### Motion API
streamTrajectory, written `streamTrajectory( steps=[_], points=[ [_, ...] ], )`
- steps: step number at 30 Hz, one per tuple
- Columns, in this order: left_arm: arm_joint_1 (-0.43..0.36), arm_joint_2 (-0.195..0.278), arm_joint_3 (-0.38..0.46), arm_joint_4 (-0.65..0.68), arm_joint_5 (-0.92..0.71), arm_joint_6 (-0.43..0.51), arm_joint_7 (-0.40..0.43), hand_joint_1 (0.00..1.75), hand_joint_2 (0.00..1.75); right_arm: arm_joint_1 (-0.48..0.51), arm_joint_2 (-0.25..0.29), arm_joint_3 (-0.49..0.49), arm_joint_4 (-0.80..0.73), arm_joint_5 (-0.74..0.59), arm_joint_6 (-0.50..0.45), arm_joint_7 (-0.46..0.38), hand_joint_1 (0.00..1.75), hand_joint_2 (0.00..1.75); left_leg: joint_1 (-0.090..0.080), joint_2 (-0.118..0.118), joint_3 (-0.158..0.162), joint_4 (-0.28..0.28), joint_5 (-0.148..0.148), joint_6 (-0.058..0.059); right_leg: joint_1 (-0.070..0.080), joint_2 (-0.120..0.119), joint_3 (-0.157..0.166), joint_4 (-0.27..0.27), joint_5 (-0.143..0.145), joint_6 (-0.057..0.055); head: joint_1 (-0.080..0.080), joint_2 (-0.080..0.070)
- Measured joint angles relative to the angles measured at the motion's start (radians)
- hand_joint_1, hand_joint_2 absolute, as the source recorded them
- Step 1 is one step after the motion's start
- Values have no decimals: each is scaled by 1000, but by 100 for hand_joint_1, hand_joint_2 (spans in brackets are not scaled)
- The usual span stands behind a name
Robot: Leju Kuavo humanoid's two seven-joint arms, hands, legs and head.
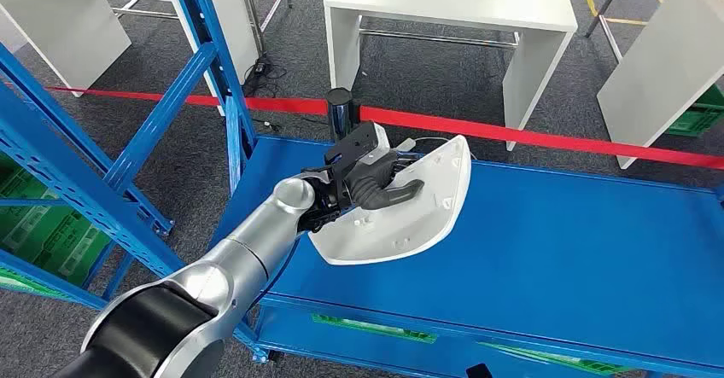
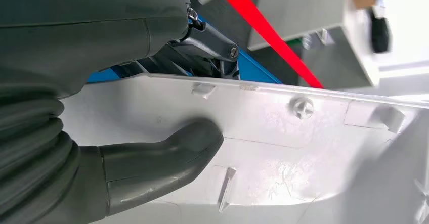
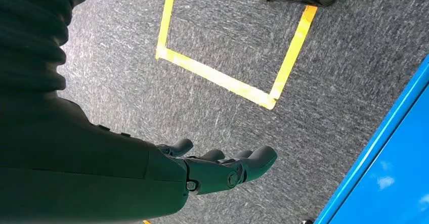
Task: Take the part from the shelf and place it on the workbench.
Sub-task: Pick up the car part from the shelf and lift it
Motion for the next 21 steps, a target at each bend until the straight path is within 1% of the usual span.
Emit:
streamTrajectory(
  steps=[2,4,7,8,9,10,11,13,14,15,16,17,18,19,20,21],
  points=[
    [4,0,-11,-10,26,-5,0,175,175,1,0,0,0,-1,-1,0,0,175,-1,0,0,1,-1,2,-1,0,0,0,0,2,0,0],
    [12,-1,-35,-31,78,-13,4,175,175,3,-1,0,0,-5,-3,-2,0,175,-4,0,0,2,-4,6,-4,0,1,0,-2,6,0,0],
    [18,-2,-79,-65,145,-17,11,175,175,7,-1,0,0,-10,-5,-5,0,175,-9,0,0,5,-6,15,-9,0,4,-2,-1,16,0,0],
    [18,-3,-94,-75,158,-17,12,175,175,9,-1,0,0,-10,-5,-6,0,175,-7,0,2,1,-3,20,-10,0,5,-2,-3,20,0,0],
    [18,-5,-106,-85,167,-17,13,175,175,10,-2,0,0,-11,-6,-7,0,175,-5,2,5,-4,1,25,-10,0,3,6,-11,21,0,0],
    [18,-7,-116,-93,172,-17,14,175,175,11,-2,0,0,-11,-6,-8,0,175,-2,3,7,-10,4,29,-10,0,-7,31,-30,22,1,0],
    [19,-9,-125,-100,175,-17,15,175,175,12,-3,0,0,-11,-6,-8,0,175,-1,5,8,-15,7,33,-9,0,-28,78,-59,21,1,0],
    [23,-12,-141,-109,182,-17,20,175,175,14,-5,-1,0,-11,-6,-8,0,175,-2,6,6,-14,8,36,-5,0,-92,217,-126,20,2,0],
    [27,-12,-148,-111,184,-17,24,175,175,16,-6,-1,0,-11,-6,-7,0,175,-3,6,4,-13,8,36,-3,0,-120,273,-143,19,2,0],
    [30,-12,-154,-113,186,-16,27,175,175,18,-6,-2,0,-11,-6,-5,0,175,-4,7,1,-10,8,36,-2,0,-131,296,-139,18,2,0],
    [32,-12,-159,-116,188,-15,29,175,175,19,-7,-2,0,-11,-6,-3,0,175,-4,6,-3,-6,9,36,-1,0,-123,276,-116,16,2,0],
    [33,-13,-164,-119,189,-14,30,175,175,19,-8,-2,0,-12,-6,-2,0,175,-3,6,-7,0,9,35,-1,0,-94,217,-80,14,2,0],
    [33,-13,-168,-122,190,-13,31,175,175,18,-9,-2,0,-12,-7,-2,0,175,-3,6,-12,6,10,32,-1,-1,-59,144,-52,12,2,0],
    [32,-14,-172,-126,191,-13,31,175,175,17,-10,-3,0,-13,-7,-2,0,175,-3,5,-17,11,11,28,1,0,-32,90,-28,9,2,0],
    [32,-15,-177,-129,193,-13,31,175,175,17,-10,-3,0,-15,-8,-2,0,175,-3,4,-21,15,13,22,4,1,-17,56,-14,5,2,0],
    [32,-15,-183,-133,195,-13,31,175,175,17,-10,-4,0,-17,-9,-2,0,175,-4,3,-24,17,16,16,6,2,-17,47,-12,-1,2,0]
  ],
)
